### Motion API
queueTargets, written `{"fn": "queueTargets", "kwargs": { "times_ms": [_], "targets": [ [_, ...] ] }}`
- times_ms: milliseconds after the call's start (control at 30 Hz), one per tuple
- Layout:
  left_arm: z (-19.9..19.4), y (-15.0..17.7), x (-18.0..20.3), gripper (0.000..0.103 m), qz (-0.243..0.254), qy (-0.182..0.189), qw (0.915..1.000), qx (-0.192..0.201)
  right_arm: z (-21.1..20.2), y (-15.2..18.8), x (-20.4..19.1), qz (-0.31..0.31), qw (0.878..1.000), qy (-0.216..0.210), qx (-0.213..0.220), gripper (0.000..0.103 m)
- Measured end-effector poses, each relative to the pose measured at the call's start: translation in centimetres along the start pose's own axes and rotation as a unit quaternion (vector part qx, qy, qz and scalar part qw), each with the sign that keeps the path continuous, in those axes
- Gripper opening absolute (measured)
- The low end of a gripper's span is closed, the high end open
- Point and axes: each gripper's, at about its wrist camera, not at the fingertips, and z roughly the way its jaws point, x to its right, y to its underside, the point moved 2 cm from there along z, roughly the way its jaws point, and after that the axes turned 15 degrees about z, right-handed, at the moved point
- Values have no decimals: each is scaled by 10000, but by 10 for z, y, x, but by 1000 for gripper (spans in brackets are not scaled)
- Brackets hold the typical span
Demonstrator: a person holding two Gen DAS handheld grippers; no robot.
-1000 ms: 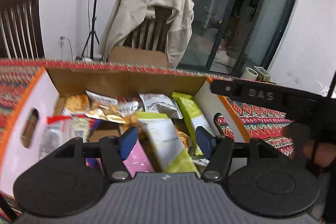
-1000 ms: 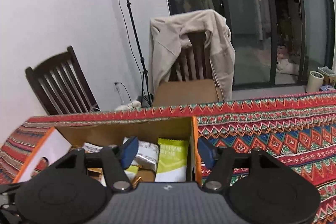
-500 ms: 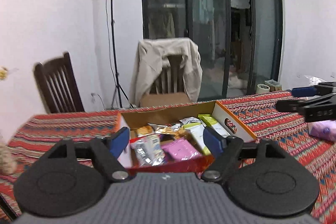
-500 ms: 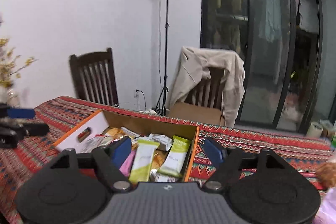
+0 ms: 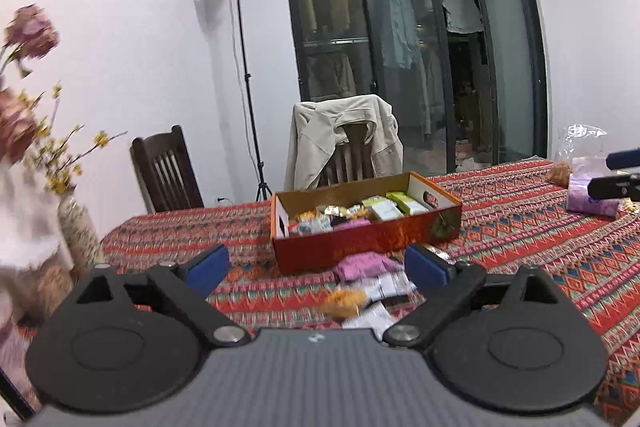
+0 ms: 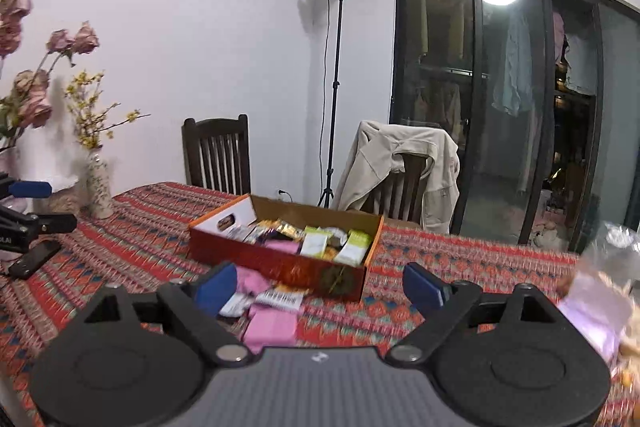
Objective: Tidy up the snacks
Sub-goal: 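Withdraw both open tools from the box toward the snack pile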
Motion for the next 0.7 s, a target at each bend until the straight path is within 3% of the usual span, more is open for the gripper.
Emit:
{"fn": "queueTargets", "kwargs": {
  "times_ms": [100, 200, 433, 700],
  "targets": [
    [-20, 19, 9, 99, -336, 21, 9994, -82, -25, 30, -1, 105, 9999, -29, 45, 92],
    [-28, 41, 14, 100, -654, 405, 9966, -309, -42, 62, -2, 267, 9996, 16, -32, 92],
    [-20, 81, 30, 100, -618, 496, 9921, -976, -45, 131, -7, 567, 9976, 138, -364, 93],
    [-15, 87, 26, 100, -738, 503, 9905, -1045, -28, 156, -14, 612, 9956, 191, -690, 93]
  ]
}}
